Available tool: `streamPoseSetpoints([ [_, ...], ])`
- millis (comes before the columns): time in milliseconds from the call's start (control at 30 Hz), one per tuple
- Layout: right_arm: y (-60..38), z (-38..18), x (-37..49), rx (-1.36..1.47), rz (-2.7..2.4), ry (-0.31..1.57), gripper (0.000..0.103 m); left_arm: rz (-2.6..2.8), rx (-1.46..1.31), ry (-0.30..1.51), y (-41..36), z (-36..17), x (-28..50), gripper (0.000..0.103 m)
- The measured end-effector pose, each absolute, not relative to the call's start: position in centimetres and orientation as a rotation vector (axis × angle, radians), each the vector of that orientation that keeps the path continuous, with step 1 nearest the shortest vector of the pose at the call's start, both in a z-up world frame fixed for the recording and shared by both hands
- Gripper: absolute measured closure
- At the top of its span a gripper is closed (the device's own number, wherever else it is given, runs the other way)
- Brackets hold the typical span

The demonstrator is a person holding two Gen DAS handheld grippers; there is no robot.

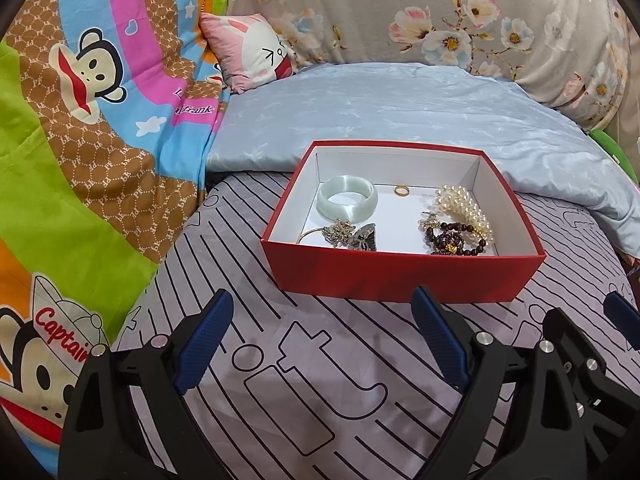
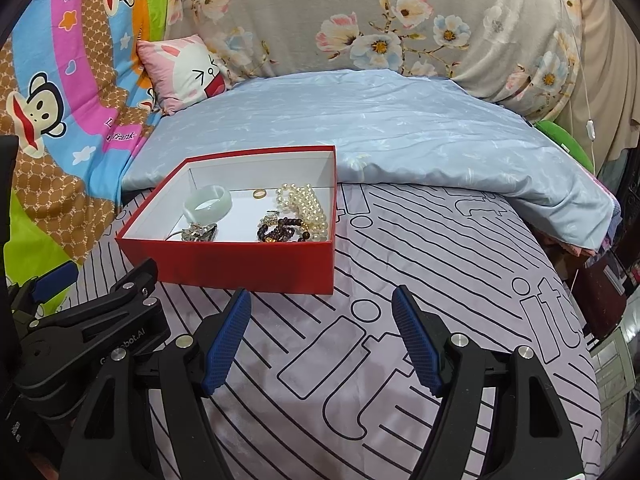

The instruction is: Organize jewelry

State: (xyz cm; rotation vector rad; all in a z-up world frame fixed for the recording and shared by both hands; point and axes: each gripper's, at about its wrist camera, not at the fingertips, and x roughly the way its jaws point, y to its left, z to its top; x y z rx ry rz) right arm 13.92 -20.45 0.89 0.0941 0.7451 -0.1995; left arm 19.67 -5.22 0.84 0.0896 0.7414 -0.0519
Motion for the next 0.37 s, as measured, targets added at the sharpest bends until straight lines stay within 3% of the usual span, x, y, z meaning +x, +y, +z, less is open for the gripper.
streamPoseSetpoints([
  [367, -20.29, 0.86, 14.02, 0.096, -0.203, 0.749, 0.031, -0.051, 0.091, 0.736, -5.46, 0.62, 19.70, 0.015],
])
